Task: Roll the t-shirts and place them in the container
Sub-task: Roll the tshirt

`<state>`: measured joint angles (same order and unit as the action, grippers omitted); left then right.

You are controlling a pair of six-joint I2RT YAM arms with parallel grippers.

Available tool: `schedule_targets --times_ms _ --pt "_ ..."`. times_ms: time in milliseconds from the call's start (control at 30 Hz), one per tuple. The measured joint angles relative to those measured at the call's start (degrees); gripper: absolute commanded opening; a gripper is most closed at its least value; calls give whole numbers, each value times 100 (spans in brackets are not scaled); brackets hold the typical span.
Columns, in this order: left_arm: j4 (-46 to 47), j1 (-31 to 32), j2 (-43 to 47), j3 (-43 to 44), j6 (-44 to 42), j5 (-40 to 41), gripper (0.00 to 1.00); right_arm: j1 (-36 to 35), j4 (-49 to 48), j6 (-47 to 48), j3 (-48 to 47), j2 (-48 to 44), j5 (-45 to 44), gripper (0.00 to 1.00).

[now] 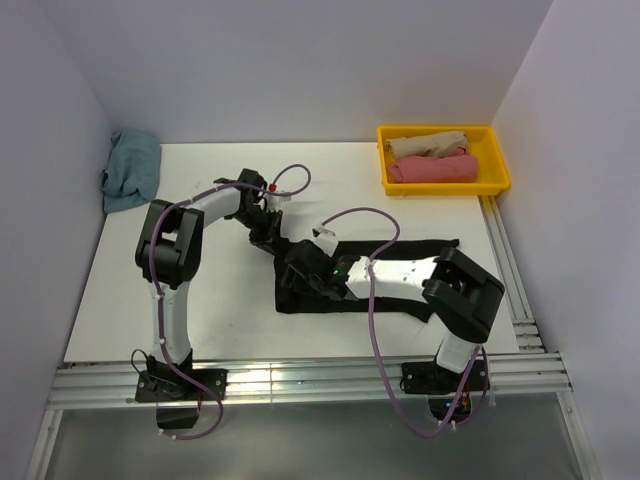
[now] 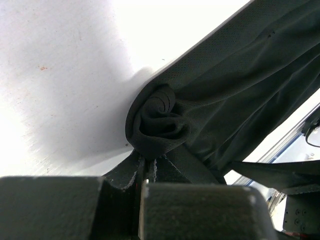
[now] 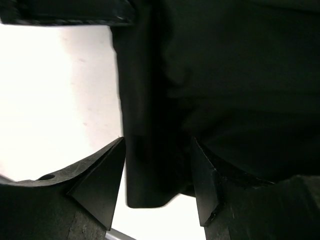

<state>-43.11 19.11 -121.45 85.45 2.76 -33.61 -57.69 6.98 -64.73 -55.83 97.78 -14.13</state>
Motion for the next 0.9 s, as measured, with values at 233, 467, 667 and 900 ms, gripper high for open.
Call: schedule_targets --times_ms 233,467,667,900 --pt "-44 11 0 31 -13 52 0 -260 614 37 -267 0 -122 61" --pt "-111 24 0 72 -13 149 0 -437 629 28 -308 2 -94 61" --pt "-125 46 0 83 -15 188 0 -470 361 -26 -258 20 48 51" --pt "-136 55 0 94 -15 212 0 -470 -599 -306 339 22 269 29"
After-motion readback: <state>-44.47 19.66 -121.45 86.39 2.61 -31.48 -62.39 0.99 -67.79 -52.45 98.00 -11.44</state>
